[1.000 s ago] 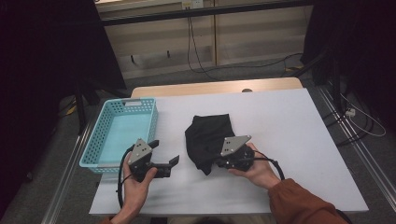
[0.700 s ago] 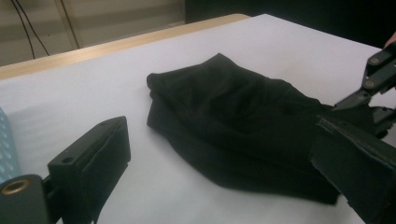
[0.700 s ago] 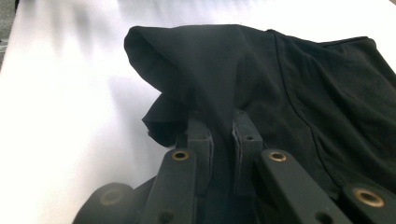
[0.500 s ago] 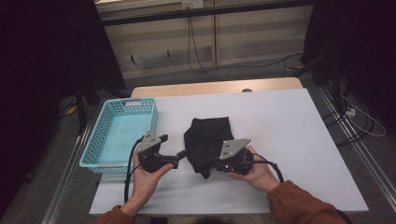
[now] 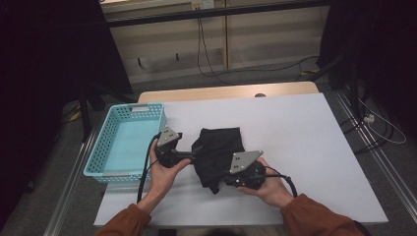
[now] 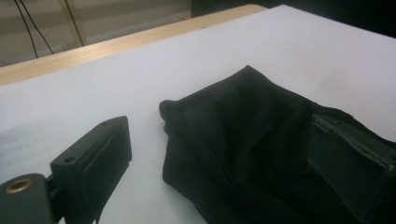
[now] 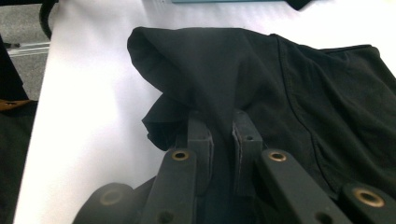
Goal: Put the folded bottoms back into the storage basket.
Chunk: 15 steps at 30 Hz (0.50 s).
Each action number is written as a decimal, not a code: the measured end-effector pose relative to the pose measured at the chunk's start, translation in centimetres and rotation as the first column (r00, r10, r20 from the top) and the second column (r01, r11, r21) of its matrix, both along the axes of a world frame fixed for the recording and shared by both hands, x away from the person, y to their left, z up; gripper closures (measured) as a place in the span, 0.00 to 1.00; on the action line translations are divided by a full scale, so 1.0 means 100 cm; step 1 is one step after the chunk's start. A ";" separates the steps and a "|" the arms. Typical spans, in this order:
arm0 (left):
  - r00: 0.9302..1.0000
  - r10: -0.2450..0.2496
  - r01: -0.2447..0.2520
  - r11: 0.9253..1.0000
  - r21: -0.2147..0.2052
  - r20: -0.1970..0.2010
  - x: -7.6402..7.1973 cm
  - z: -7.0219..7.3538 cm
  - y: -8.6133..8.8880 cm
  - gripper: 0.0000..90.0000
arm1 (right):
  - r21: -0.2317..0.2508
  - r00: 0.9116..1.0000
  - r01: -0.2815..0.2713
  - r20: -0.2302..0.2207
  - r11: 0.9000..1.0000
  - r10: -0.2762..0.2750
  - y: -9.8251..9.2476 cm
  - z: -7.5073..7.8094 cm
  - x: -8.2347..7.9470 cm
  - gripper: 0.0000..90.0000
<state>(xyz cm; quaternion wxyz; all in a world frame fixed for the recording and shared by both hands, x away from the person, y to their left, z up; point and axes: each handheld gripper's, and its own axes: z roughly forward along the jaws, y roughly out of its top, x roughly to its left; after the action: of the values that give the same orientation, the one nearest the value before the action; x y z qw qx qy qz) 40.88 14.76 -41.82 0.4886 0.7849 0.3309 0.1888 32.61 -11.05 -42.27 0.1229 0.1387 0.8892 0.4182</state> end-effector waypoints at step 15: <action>0.995 0.051 -0.049 0.998 0.026 -0.083 0.051 -0.011 -0.018 0.20 | 0.030 1.000 -0.019 -0.014 0.999 0.020 0.006 0.003 -0.007 0.90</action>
<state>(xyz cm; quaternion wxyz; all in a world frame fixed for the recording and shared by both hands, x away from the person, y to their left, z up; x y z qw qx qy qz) 46.00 12.93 -42.95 0.4600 0.7894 0.3683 0.1721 31.92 -10.42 -41.95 0.1102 0.1348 0.8850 0.4318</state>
